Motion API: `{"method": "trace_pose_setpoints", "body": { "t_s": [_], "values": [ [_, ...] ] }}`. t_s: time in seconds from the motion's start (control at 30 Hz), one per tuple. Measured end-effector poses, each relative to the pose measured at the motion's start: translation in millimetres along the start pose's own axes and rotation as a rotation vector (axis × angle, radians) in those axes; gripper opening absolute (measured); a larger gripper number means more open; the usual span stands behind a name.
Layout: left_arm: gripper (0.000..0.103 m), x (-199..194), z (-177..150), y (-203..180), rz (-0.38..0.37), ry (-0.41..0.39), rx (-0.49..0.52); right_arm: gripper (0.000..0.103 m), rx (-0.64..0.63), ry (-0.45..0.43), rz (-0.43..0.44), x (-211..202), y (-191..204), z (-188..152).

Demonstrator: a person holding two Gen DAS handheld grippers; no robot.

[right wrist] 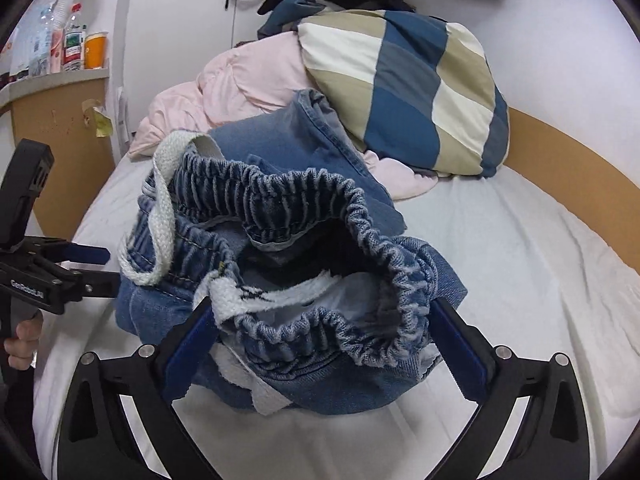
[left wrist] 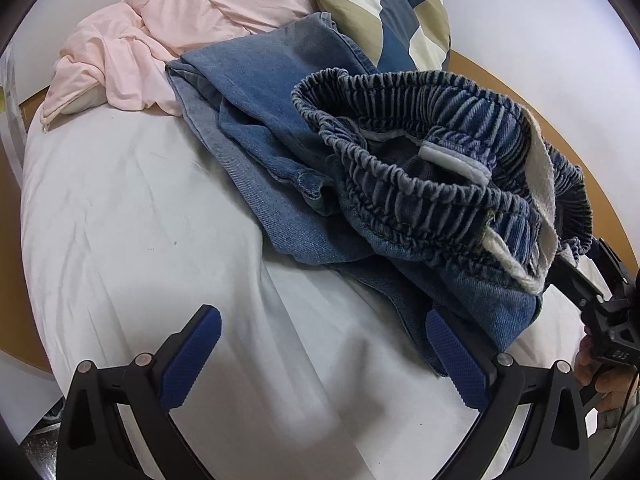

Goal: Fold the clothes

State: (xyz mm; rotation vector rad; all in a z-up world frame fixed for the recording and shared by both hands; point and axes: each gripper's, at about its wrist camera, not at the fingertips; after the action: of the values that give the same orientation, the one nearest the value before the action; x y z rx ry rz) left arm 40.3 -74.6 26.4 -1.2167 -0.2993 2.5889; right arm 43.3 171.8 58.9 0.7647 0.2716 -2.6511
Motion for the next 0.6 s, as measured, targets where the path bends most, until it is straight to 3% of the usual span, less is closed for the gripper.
{"method": "trace_pose_setpoints", "body": {
  "t_s": [0.17, 0.3, 0.47, 0.6],
  "values": [
    [0.103, -0.5, -0.2, 9.2, 0.004, 0.004, -0.034, 0.103, -0.031, -0.013, 0.053, -15.3, 22.7, 17.5],
    [0.103, -1.6, -4.2, 19.8, 0.026, 0.002, -0.041, 0.103, -0.226, -0.022, -0.029, -25.1, 50.8, 26.1],
    [0.103, 4.1, -2.9, 39.8, 0.031, 0.015, -0.085, 0.103, -0.284, 0.018, -0.199, -19.5, 42.8, 26.3],
    [0.103, 5.9, -0.3, 43.4, 0.013, 0.016, -0.110, 0.103, -0.285, 0.112, -0.235, -1.6, 30.0, 21.4]
  ]
}}
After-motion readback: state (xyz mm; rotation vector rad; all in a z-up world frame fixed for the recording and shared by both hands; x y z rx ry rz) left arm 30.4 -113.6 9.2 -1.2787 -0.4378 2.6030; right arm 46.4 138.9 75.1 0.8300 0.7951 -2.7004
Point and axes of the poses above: each gripper's, at about its wrist camera, not at the fingertips, and x roughly the way its jaws point, y to its left, z to its top, and after that the axes turned 2 degrees about -y, right-handed
